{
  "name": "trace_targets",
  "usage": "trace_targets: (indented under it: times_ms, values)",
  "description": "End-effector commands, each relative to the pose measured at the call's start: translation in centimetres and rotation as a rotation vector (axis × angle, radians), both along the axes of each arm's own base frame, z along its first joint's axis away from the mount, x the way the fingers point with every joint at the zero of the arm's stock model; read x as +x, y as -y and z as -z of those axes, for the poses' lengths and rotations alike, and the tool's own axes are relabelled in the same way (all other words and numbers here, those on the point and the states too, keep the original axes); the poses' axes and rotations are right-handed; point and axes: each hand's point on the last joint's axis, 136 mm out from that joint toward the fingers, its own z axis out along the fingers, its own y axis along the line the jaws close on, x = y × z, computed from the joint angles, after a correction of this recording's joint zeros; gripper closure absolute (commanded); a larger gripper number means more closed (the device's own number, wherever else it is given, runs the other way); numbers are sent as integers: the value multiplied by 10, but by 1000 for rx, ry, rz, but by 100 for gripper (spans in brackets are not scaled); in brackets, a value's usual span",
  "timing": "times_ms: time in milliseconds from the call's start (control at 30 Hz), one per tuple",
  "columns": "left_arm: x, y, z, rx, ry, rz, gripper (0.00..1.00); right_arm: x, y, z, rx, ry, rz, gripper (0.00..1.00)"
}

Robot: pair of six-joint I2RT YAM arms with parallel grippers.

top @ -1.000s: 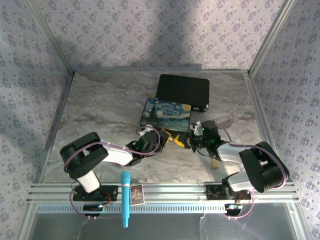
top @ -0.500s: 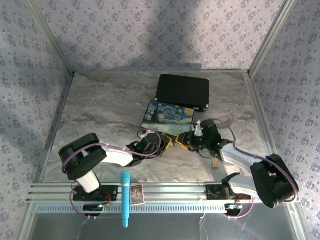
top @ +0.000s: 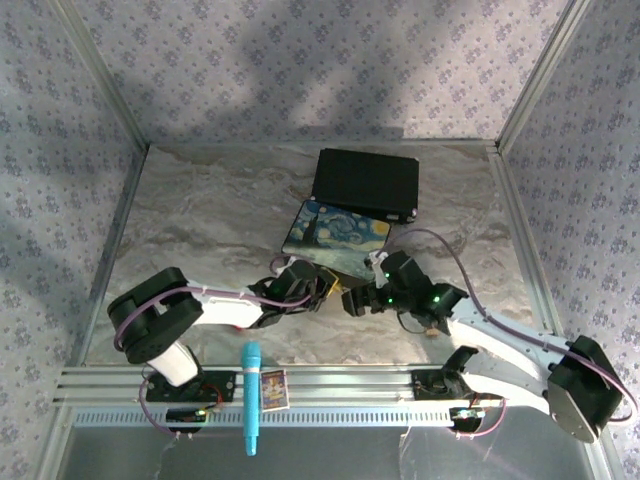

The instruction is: Unlock the padlock with the key

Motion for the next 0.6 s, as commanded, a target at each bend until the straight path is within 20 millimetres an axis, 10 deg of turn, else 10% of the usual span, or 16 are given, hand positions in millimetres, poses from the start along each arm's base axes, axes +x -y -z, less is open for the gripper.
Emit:
trace_targets:
  times_ms: [0,400,567]
  values:
    - [-4,-9,-1,57,-19,10,100,12,-3,-10,-153,224,-112,11]
    - [-3,-12,-13,46,4,20,100,12,-36,-5,-182,366,-277,54]
    - [-4,-17,-13,48,0,8,100,5,-30,2,-200,401,-306,52]
